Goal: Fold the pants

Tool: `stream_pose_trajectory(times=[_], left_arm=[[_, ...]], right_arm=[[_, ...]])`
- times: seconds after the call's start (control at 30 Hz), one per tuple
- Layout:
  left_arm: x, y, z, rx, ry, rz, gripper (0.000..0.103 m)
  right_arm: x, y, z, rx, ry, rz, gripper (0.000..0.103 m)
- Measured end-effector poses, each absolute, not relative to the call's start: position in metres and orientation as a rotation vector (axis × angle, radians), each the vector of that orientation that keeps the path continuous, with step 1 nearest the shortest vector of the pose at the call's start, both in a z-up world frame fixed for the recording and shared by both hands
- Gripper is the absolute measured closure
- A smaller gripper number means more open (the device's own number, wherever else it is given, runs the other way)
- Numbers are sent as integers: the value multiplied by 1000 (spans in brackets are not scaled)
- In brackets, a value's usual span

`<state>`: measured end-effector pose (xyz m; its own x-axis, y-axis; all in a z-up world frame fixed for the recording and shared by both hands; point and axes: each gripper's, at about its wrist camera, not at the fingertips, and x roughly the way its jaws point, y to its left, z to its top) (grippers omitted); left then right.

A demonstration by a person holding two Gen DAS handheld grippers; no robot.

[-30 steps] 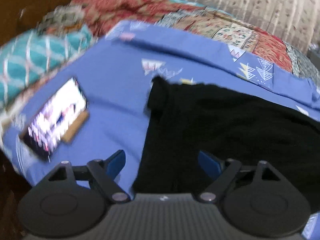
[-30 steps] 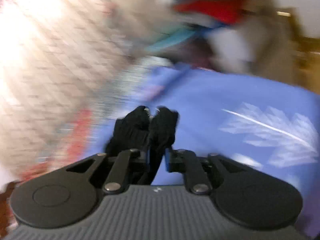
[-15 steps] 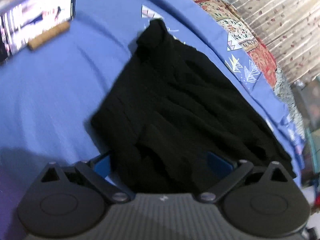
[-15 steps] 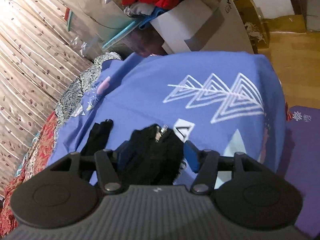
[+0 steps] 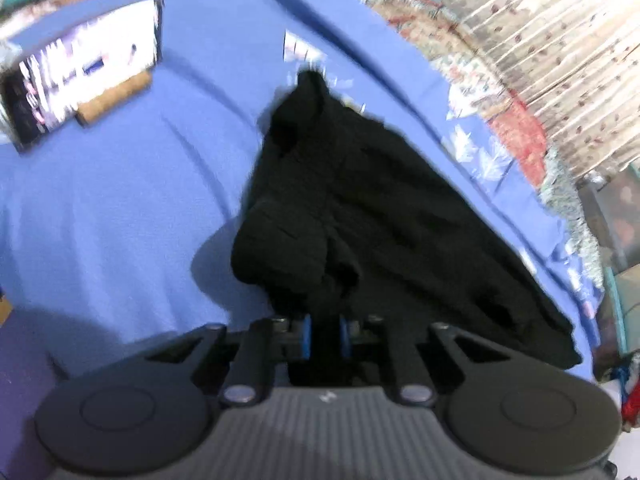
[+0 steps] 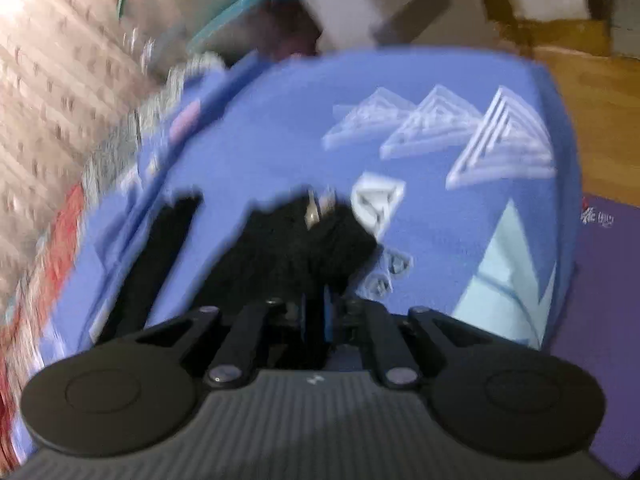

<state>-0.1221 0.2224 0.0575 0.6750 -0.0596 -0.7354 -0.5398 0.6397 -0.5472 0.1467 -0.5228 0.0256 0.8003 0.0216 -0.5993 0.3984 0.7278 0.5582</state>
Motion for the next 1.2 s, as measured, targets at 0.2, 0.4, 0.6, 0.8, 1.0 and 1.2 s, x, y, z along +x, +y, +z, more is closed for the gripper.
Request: stream_pose_trajectory(times=[0.2,0.4,0.6,0.8,1.0,1.2], left_arm=[[-142,236,68,-842,862,329,86],[-142,228,21,-881,978,392,59],[-162,246,48,-853,861,387,48],[-140,260,91,-648,810,472,48],[-68,277,126,-399,754,487,12],[42,302,99,-381,815,411,0]], right_arm=[[123,-511,62,613,508,-260,92],[112,-529,13,763,662,-390,57],[99,-538,41,695,556,-511,42],[111,-518,69,617,487,-435,42],[155,-484,91,539,510,-279,42],[225,-441,99,517,647,-110,42]])
